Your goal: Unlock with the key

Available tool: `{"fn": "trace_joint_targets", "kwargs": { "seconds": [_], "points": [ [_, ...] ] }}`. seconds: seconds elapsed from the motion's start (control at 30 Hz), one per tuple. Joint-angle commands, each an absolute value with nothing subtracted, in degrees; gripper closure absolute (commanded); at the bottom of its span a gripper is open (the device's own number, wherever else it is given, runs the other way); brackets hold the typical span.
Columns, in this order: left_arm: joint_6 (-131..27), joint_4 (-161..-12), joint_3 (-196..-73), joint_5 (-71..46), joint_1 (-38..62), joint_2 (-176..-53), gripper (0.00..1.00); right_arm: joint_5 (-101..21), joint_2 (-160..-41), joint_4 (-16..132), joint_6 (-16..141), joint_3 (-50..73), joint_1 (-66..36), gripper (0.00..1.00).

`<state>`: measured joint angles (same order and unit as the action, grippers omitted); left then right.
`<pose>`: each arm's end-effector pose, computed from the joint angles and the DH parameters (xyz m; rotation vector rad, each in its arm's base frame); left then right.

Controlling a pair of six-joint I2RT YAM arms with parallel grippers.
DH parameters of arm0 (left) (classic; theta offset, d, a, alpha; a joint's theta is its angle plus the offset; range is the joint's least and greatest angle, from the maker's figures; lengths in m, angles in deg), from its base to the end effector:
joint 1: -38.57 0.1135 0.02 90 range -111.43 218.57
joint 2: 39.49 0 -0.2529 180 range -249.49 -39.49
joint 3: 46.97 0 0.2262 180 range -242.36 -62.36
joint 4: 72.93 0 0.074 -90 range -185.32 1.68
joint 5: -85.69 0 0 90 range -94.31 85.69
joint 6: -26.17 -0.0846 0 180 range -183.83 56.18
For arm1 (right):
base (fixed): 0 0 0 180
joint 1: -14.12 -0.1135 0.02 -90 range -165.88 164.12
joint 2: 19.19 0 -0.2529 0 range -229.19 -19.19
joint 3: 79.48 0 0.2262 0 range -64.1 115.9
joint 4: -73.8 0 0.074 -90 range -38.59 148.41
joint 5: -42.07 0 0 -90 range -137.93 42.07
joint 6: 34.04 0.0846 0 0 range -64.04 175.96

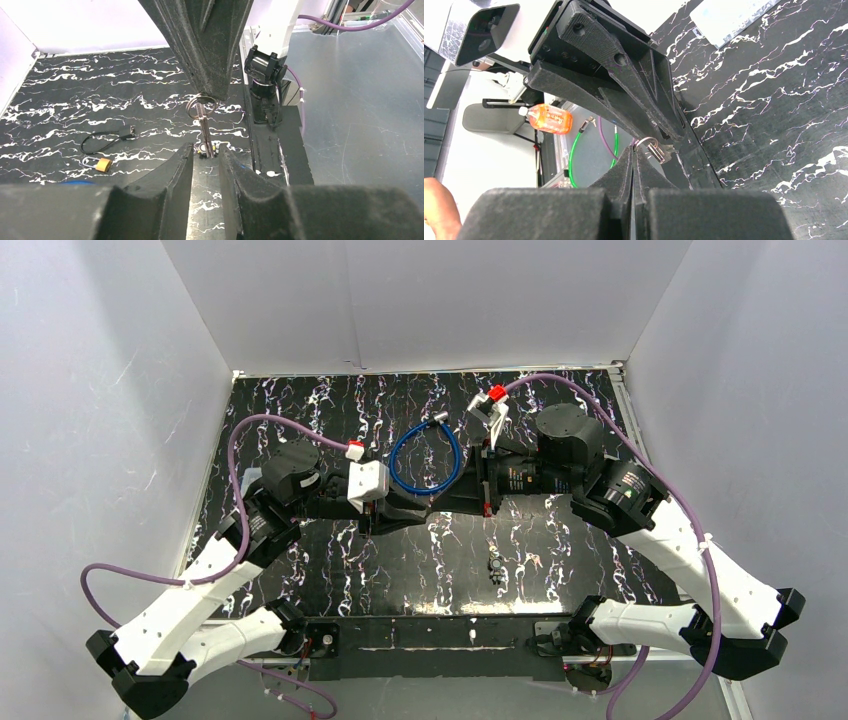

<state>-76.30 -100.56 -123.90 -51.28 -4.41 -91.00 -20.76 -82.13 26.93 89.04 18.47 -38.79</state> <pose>0.1031 -0.1806 0.4035 1.3134 1.0861 -1.0572 0.1117 0.2118 0.4378 -0.7235 1.8834 1.4460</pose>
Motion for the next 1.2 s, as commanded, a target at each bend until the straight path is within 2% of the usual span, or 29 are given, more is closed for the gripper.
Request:
{"fn": "trace_joint_targets", "kwargs": {
  "seconds": [0.0,0.13,0.27,0.37,0.6,1.17],
  "points": [
    [-76.89,-99.39,-123.85,-50.9,-4.85,-91.04,0.76,-19.79,-81.44,29.3,89.27,19.43,-38.88,0.99],
    [-76.94,-99.39,-123.71,-51.27,-4.86,-91.69,0.64,-19.24,-81.54,29.56,89.28,19.7,-38.88,0.99],
    [-76.9,-98.83,-123.51,-52.54,-4.88,-92.32,0.63,-18.75,-81.42,29.91,89.22,19.65,-38.88,0.99],
    [-76.84,-98.36,-123.44,-53.07,-4.86,-92.6,0.71,-18.69,-80.99,30.17,89.21,19.1,-38.88,0.99],
    [-78.02,-100.87,-124.33,-53.89,-4.85,-92.01,0.99,-20.04,-79.35,30.2,89.1,16.74,-38.88,0.99],
    [-78.14,-106.42,-127.44,-55.83,-4.86,-90.54,1.0,-22.88,-79.61,27.56,87.44,15.64,-38.88,0.99]
  ]
}}
